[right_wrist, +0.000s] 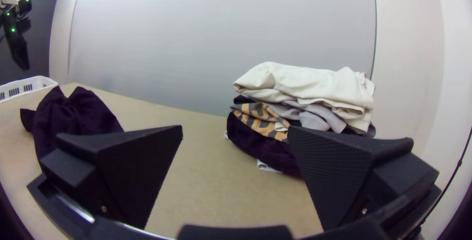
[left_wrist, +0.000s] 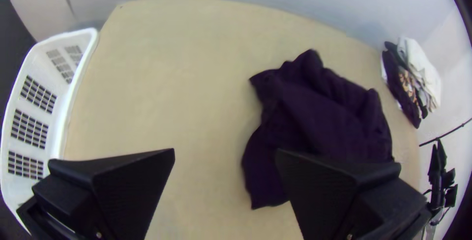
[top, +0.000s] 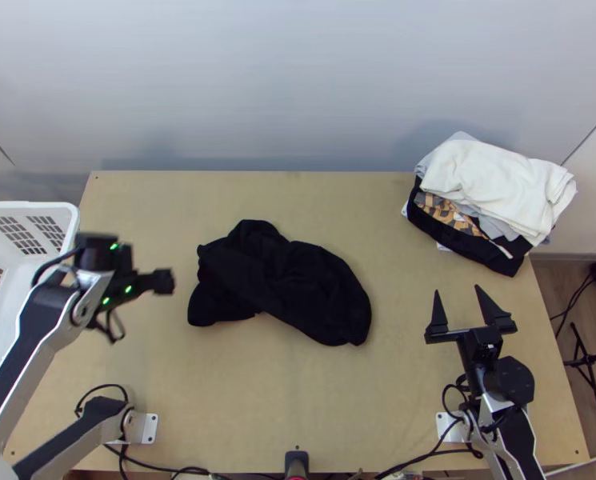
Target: Fold the t-shirt
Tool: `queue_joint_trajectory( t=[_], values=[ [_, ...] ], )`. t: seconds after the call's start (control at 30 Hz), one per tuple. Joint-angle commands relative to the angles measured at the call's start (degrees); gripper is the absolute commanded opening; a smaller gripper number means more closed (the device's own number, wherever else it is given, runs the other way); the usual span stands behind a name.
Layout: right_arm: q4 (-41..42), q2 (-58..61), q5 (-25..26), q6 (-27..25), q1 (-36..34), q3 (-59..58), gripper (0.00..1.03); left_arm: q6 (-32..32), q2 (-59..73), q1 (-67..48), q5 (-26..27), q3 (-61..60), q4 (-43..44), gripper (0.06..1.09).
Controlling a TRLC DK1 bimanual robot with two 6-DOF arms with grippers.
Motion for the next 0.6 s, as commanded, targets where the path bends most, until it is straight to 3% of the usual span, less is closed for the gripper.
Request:
queue_joint_trajectory(
  t=[0.0,0.07,0.2,0.5,0.57],
  values=[
    [-0.05,0.01,0.02,7.12,1.15,0.01,0.99,3.83,-8.43,13.09,0.05,-7.96,-9.12,1.05],
    [-0.13,0.1,-0.07,10.11,1.94,0.01,0.99,4.45,-9.39,15.11,0.05,-7.87,-10.53,1.05],
    [-0.4,0.1,-0.77,10.11,5.19,0.01,0.99,4.62,-10.36,15.81,0.14,-7.87,-11.14,1.05],
    [-1.19,6.87,-1.74,8.35,4.31,0.54,0.99,3.57,-10.27,15.46,1.99,-9.37,-9.91,1.05],
    [-7.16,14.07,-2.44,8.26,5.11,5.73,0.99,3.39,-10.1,15.11,2.34,-9.45,-8.51,1.05]
  ],
)
